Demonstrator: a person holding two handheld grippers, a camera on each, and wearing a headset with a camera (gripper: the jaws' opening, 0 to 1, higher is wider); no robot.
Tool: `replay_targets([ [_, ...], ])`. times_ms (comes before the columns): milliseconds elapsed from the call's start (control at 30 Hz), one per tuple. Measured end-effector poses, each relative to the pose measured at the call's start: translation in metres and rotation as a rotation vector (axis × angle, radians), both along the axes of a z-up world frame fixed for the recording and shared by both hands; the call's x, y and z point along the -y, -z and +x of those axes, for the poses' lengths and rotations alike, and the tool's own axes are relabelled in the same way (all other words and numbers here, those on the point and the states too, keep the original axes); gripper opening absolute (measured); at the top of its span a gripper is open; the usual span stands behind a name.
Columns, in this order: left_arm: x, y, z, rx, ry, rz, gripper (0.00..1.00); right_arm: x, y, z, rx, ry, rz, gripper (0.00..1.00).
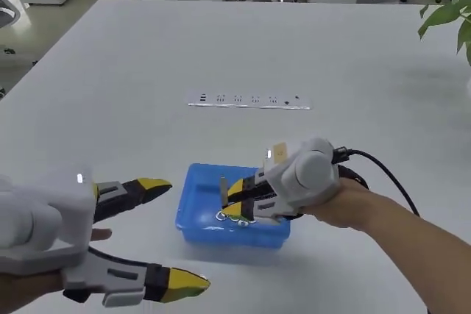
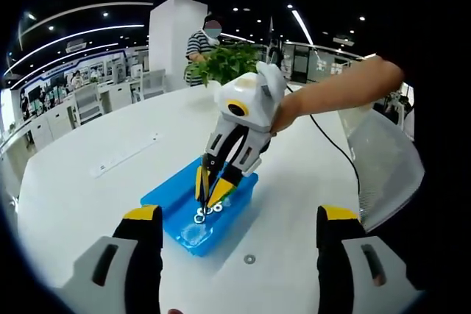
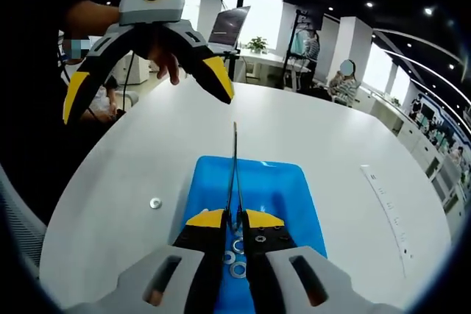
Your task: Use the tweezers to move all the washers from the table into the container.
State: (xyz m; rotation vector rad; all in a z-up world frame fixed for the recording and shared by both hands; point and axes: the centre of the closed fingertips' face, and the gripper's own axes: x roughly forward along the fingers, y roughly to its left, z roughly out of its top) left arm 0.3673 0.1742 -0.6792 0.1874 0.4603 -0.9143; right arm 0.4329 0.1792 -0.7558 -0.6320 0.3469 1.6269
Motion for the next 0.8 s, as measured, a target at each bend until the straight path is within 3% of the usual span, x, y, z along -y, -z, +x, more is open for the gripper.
replay_targets([
  [333,0.003,0.002,0.019,0.007,0.024,0.009,0.77,0.0,0.009,0.005,-0.01,0.008,-0.005,0.1],
  [700,0.006,0.006,0.052,0.056,0.029,0.054,0.43,0.0,0.009,0.005,-0.012,0.008,-0.005,0.1],
  [800,0.006,0.009,0.057,0.055,0.032,0.066,0.35,0.001,0.009,0.006,-0.013,0.008,-0.006,0.1],
])
